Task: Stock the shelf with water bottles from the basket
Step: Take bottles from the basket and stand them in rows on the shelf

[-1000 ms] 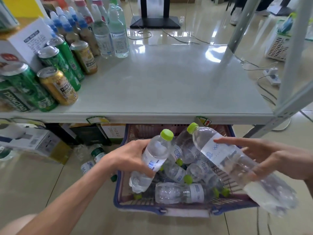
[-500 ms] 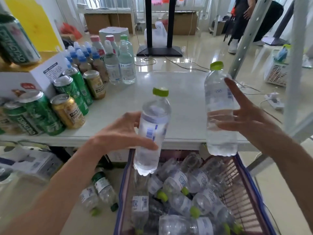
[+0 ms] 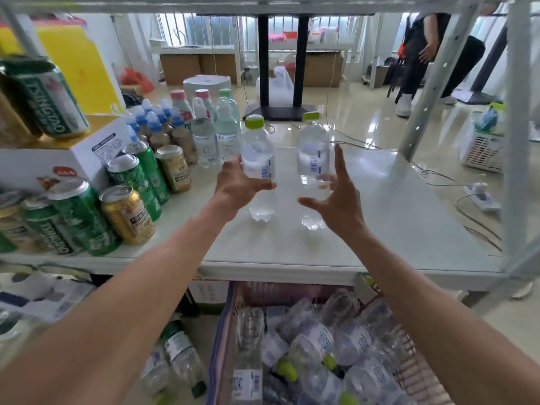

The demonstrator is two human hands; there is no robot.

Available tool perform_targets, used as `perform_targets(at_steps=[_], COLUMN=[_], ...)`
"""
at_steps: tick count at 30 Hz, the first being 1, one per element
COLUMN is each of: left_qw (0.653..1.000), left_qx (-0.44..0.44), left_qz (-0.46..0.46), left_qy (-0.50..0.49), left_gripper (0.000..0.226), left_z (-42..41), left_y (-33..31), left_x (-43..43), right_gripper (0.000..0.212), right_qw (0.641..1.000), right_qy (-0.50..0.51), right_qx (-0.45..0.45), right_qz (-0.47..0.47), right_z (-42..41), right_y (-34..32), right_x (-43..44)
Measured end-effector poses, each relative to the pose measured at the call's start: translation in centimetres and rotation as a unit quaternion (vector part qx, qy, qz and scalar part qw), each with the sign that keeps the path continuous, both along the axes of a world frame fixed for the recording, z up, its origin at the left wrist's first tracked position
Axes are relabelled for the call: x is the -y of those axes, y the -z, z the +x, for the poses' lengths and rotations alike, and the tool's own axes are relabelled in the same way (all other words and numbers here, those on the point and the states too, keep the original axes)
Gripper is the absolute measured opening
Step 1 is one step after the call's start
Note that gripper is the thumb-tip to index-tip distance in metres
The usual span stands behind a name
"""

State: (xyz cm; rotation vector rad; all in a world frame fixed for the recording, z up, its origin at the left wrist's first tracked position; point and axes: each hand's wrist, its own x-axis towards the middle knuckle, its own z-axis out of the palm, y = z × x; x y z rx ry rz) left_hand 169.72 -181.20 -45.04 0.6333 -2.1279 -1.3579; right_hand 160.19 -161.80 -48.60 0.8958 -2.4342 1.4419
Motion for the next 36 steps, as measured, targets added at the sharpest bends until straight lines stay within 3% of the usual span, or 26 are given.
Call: perform_targets(at_steps=[5, 10, 30, 36], left_qw=[1.0, 0.999, 0.997, 0.998], left_qx=[-0.006, -0.009, -0.01, 0.0], left_qz=[-0.003, 0.013, 0.006, 0.006], left_qy=[0.009, 0.043, 0.074, 0.063], left_gripper=[0.075, 0.076, 0.082, 0.079], left_z=[-1.7, -3.1, -5.8, -6.2], left_y=[0.5, 1.4, 2.3, 2.8], left_x=[0.5, 1.3, 4.6, 4.4], right_gripper=[0.11, 0.105, 0.084, 0.081], right_qw=[0.998, 0.99, 0.999, 0.999], right_qy=[0.008, -0.014, -0.036, -0.045], right_qx=[0.027, 0.066, -0.012, 0.006], right_qz=[-0.061, -0.121, -0.019, 0.012], right_z=[-1.4, -2.3, -6.0, -6.2], right_y=[1.8, 2.5, 2.5, 2.2], right_x=[2.4, 4.2, 9.2, 8.9])
